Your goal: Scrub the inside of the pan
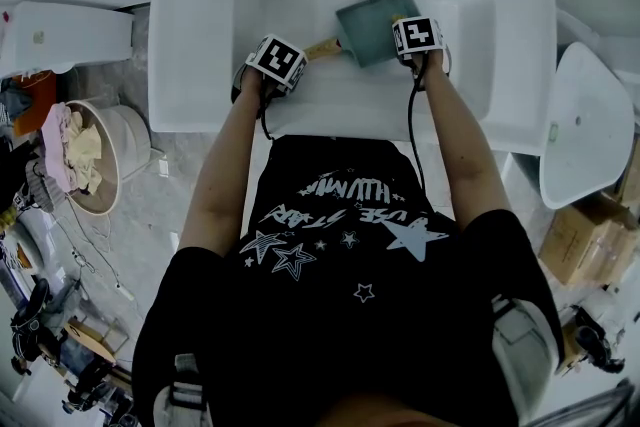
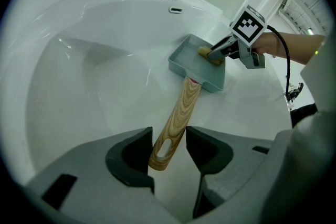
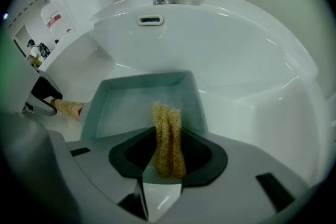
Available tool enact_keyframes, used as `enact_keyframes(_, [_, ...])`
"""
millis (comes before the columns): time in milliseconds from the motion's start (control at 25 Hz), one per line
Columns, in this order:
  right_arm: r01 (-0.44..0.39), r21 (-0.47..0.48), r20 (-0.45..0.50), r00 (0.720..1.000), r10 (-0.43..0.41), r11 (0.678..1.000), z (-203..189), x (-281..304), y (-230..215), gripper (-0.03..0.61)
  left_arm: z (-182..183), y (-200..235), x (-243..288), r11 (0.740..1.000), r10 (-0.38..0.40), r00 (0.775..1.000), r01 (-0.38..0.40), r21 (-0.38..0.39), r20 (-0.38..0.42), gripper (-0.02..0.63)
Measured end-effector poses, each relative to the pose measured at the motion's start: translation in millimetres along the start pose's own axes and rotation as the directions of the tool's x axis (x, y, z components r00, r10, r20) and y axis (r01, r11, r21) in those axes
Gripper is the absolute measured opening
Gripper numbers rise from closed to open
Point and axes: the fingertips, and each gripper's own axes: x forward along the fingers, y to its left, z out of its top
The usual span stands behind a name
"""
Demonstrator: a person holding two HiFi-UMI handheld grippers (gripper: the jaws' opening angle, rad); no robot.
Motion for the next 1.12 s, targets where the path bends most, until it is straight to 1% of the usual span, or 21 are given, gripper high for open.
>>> enact_keyframes(320, [0.03,-0.026,-0.005,1.0,-0.03,0.999,0.6,0.4,-4.3,0.15,-0.7,0.3,0.2,1.0,0.0,1.0,0.0,0.001,-0.002,0.195])
enact_keyframes(480, [0.039,-0.025,-0.017,0.999,-0.039,0.999,2.0,-0.7,-2.1,0.15,-0.1,0.2,-0.3,1.0,0.013,1.0,-0.013,0.017,-0.005,0.195])
enact_keyframes(720, [-0.027,0.017,-0.009,1.0,0.027,0.999,4.4,-9.1,11.7,0.149,-3.3,-7.2,6.6,0.999,0.011,1.0,-0.01,0.046,-0.022,0.195])
enact_keyframes(880, [-0.04,0.016,0.0,0.999,0.04,0.999,6.3,-14.8,13.7,0.149,0.5,-8.8,3.0,0.998,0.027,1.0,-0.026,0.063,-0.012,0.195])
enact_keyframes(1120, [-0.065,0.004,0.043,0.997,0.065,0.998,15.1,-27.5,14.0,0.149,3.4,-9.9,-0.3,0.997,0.059,0.998,-0.059,0.052,0.001,0.195])
